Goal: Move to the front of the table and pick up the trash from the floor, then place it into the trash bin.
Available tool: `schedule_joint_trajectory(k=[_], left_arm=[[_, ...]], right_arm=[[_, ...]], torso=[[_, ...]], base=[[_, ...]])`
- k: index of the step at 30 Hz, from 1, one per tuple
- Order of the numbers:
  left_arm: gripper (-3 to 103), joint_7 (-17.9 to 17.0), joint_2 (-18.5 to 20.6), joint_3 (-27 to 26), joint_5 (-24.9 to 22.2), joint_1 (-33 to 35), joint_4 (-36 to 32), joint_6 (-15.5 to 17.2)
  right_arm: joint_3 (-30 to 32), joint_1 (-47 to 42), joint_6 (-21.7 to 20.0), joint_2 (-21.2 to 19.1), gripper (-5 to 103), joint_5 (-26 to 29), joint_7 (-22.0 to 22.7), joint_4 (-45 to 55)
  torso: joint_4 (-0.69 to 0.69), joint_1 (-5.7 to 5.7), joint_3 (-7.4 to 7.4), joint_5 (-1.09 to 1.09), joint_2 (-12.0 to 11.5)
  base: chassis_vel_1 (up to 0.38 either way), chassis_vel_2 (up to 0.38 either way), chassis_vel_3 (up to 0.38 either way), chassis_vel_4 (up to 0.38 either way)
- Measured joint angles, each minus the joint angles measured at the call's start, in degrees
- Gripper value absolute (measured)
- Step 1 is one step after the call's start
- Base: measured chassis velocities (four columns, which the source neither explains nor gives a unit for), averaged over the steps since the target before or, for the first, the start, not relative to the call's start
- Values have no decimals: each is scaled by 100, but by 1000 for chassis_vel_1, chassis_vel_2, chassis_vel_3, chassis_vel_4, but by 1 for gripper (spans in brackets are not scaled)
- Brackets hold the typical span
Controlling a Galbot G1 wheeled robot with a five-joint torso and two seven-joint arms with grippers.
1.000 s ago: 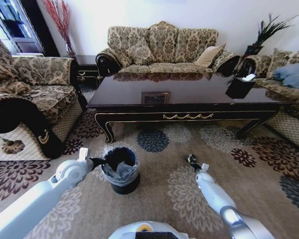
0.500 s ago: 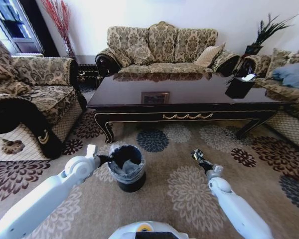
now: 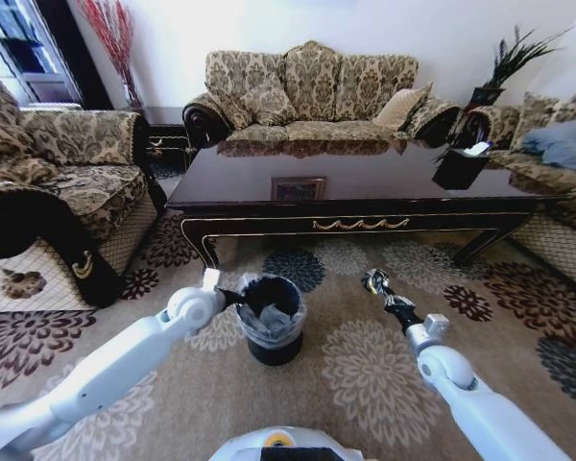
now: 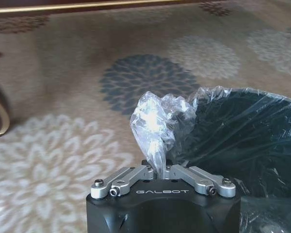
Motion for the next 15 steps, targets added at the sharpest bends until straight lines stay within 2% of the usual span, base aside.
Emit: schedule_joint_trajectory(k=[3, 7, 15], left_arm=[[3, -26, -378, 392, -10, -332, 209, -9], [3, -129, -678, 605, -53, -623, 360, -15], [3, -273, -1028, 891, -167, -1030, 606, -34]], right_arm=[[211, -371, -38, -2, 0, -120, 44, 708], [365, -758, -60, 34, 0, -365, 45, 1338], [473, -1652, 38, 158, 0, -963, 3, 2251]], torso=[[-8, 0, 0, 3, 0], [-4, 0, 0, 3, 0], [-3, 0, -1, 2, 0]], base=[[0, 0, 0, 0], [0, 0, 0, 0], [0, 0, 0, 0]])
